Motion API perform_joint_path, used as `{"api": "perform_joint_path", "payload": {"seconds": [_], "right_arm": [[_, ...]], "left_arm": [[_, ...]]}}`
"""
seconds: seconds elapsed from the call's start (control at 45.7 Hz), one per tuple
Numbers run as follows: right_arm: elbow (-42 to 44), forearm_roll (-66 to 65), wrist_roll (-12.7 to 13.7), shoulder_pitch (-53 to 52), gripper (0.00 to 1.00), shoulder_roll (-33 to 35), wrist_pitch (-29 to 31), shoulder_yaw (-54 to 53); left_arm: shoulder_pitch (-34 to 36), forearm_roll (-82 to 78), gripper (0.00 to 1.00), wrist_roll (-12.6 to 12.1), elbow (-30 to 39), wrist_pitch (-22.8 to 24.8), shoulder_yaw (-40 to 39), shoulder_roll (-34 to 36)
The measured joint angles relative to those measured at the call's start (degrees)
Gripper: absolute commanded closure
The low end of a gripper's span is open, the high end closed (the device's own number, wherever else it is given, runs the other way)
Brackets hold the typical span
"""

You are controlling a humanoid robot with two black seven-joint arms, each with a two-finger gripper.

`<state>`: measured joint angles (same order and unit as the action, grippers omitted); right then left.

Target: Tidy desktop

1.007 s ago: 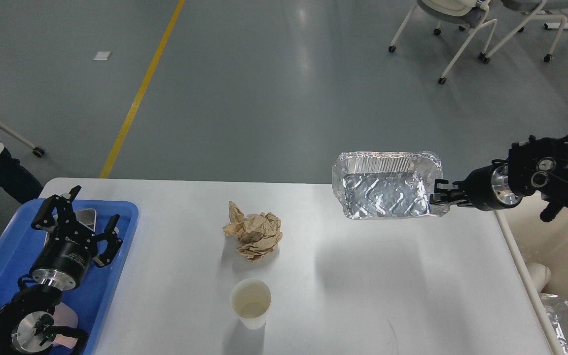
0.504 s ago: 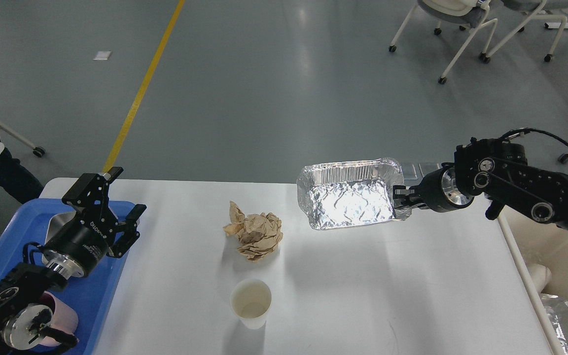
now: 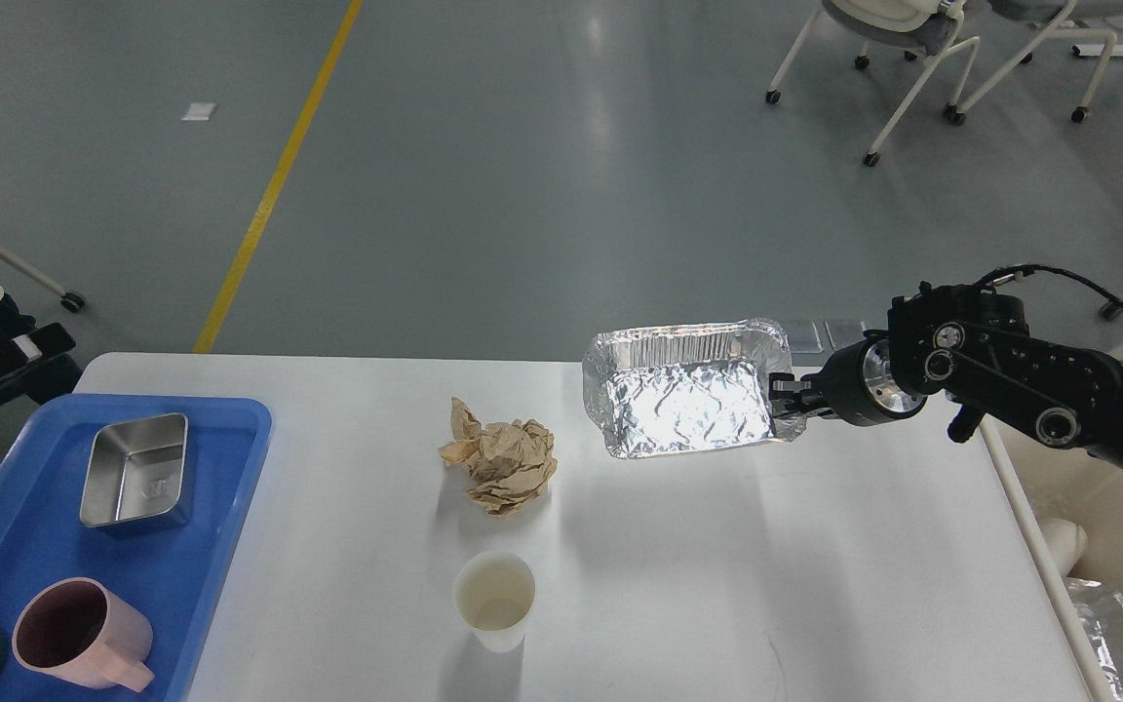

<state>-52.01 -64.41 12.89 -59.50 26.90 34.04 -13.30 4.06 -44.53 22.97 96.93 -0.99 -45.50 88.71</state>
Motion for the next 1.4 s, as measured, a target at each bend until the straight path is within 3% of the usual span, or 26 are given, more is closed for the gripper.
{"api": "perform_joint_path", "payload": {"seconds": [0.197, 0.394, 0.482, 0.635, 0.766, 0.898, 1.117, 1.401], "right_arm": [[-0.02, -0.08, 0.02, 0.00, 1.00, -0.12, -0.02, 0.03], [-0.01, -0.10, 0.03, 0.01, 1.00, -0.17, -0.18, 0.75], [-0.01, -0.10, 0.03, 0.01, 1.00, -0.17, -0.20, 0.84], [-0.02, -0.04, 0.03, 0.01, 1.00, -0.19, -0.21, 0.89], [-0.01, -0.02, 0.03, 0.01, 1.00, -0.18, -0.21, 0.95], [-0.02, -0.02, 0.03, 0.01, 1.00, -0.08, -0.21, 0.95], [-0.02, -0.05, 0.03, 0.18, 1.00, 0.17, -0.21, 1.01], [-0.02, -0.02, 0.00, 0.43, 1.00, -0.03, -0.35, 1.02]], "left_arm": [[-0.15, -0.64, 0.03, -0.42, 0.19, 1.20, 4.06, 6.24], [0.46, -2.04, 0.03, -2.58, 0.13, 6.07, 3.98, 6.25], [1.48, -2.70, 0.03, -6.77, 0.14, 10.04, 3.21, 2.43], [9.24, -6.94, 0.03, -17.70, -0.23, 17.82, 2.94, -10.13], [12.83, -13.00, 0.03, -22.20, -0.54, 21.12, 3.31, -19.84], [15.16, -21.98, 0.03, -25.17, -1.46, 23.75, 5.82, -29.32], [17.40, -33.72, 0.03, -26.53, -5.48, 24.21, 13.39, -41.08], [18.57, -37.09, 0.03, -26.27, -9.37, 23.94, 14.52, -51.27]]}}
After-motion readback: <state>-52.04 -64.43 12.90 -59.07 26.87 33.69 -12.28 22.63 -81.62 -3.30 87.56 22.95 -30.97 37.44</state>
